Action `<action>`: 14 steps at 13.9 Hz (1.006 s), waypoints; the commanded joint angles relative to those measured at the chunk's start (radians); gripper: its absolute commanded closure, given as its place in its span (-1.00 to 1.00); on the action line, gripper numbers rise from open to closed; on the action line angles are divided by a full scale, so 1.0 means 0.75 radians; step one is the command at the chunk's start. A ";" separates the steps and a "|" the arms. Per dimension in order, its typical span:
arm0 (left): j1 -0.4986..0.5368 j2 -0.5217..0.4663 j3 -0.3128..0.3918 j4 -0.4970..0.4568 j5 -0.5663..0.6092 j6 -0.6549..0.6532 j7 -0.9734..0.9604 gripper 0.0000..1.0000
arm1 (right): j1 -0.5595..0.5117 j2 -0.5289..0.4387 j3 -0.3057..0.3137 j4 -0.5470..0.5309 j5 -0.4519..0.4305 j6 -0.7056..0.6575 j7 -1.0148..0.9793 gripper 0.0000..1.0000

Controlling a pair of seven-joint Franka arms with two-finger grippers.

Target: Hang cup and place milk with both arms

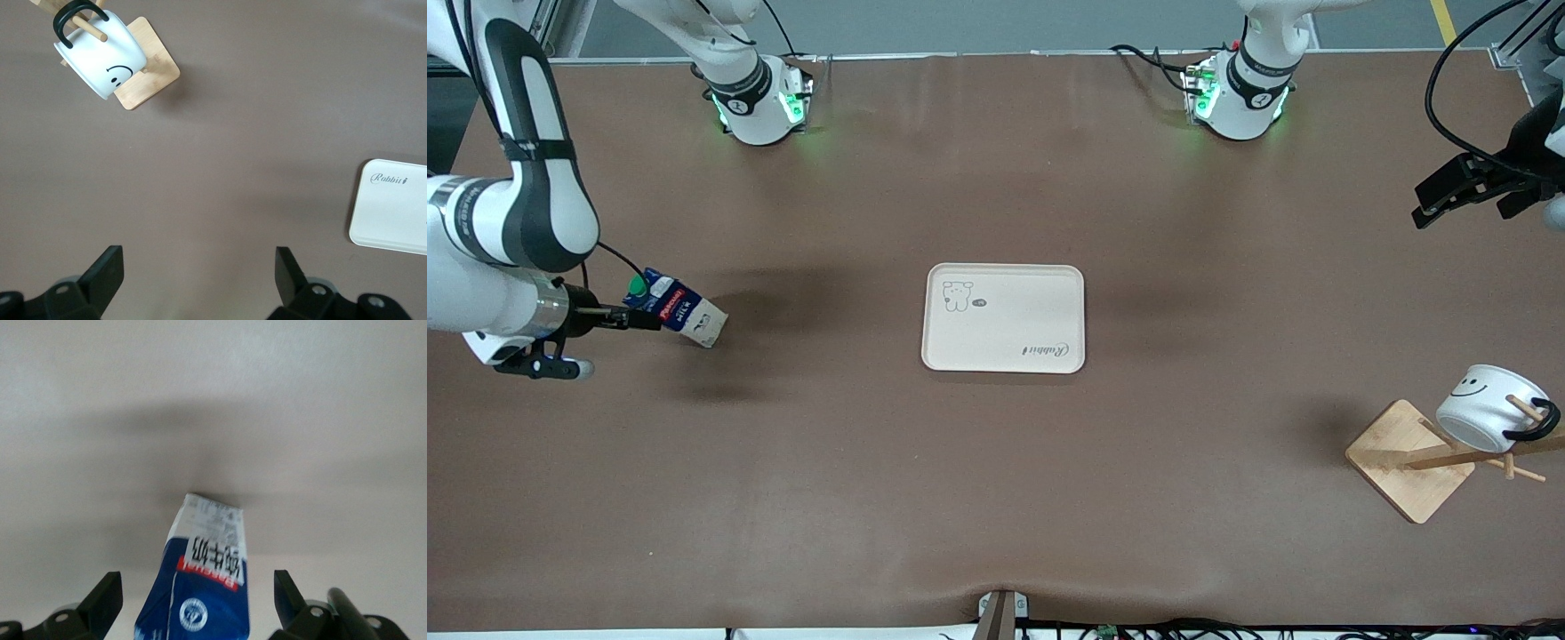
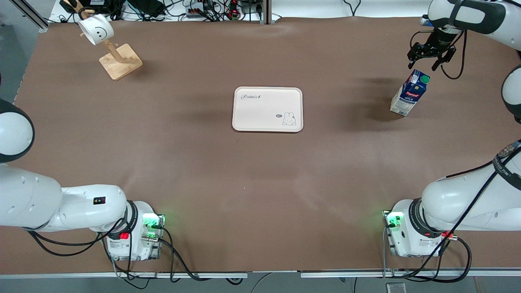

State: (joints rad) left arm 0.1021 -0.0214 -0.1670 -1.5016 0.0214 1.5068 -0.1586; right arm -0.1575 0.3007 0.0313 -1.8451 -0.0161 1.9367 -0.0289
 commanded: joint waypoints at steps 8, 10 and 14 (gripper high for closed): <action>0.001 -0.025 0.004 -0.014 -0.022 -0.005 0.009 -1.00 | -0.009 0.057 0.005 0.754 -0.040 -0.567 -0.013 -1.00; 0.001 -0.023 0.006 -0.014 -0.020 -0.003 0.009 -1.00 | 0.003 -0.006 0.016 0.756 -0.034 -0.633 -0.004 -1.00; 0.001 -0.014 0.006 -0.014 -0.018 0.001 0.009 -1.00 | 0.001 -0.202 0.007 0.710 0.036 -0.741 -0.018 -1.00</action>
State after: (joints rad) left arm 0.1022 -0.0213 -0.1665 -1.5042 0.0211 1.5071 -0.1586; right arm -0.1537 0.2424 0.0360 -1.2741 -0.0162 1.4035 -0.0302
